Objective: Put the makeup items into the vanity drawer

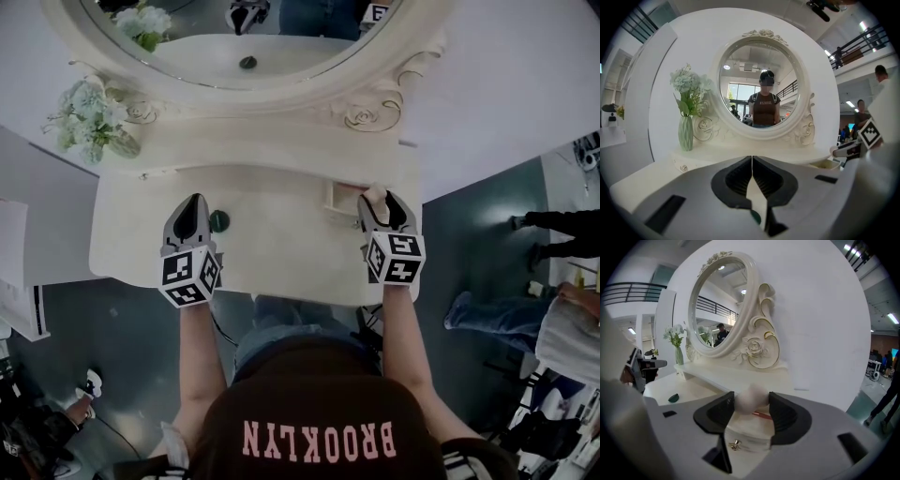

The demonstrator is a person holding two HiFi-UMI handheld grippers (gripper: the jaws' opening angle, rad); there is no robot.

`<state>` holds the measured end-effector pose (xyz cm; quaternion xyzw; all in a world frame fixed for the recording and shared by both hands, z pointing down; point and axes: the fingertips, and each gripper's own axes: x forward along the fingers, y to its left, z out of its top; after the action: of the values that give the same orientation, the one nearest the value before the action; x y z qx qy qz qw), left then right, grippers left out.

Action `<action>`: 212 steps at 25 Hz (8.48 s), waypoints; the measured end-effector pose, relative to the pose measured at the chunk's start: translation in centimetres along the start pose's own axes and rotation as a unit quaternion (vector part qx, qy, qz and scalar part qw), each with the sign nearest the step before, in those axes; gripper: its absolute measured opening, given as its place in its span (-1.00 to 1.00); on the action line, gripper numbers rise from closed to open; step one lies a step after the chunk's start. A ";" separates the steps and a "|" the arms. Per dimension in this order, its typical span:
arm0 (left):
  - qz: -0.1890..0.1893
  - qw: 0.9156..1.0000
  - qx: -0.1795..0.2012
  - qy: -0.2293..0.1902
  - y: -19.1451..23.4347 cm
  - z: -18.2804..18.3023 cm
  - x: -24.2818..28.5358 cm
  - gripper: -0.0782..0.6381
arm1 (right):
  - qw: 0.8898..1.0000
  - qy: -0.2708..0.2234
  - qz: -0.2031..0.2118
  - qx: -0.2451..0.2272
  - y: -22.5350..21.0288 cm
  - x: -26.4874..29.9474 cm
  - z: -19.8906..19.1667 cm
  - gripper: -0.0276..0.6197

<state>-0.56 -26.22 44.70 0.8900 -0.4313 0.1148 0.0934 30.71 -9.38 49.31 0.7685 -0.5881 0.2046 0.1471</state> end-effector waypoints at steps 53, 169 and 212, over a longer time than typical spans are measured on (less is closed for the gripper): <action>0.098 0.995 -0.008 -0.025 7.6 0.6 -8.6 -0.76 | 0.997 -0.061 0.040 -0.035 8.0 1.5 4.7 -0.92; 0.078 0.996 -0.025 -0.031 9.8 0.8 -6.8 -0.76 | 0.986 -0.035 0.127 -0.107 16.0 3.0 3.9 -0.76; -0.023 0.999 -0.007 0.045 0.0 -3.0 1.7 -0.76 | 0.999 0.048 0.003 0.011 3.3 3.8 -2.9 -0.02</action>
<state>0.12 -26.68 48.00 0.8929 -0.4070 0.1497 0.1212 27.96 -12.09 53.67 0.7578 -0.5801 0.2485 0.1659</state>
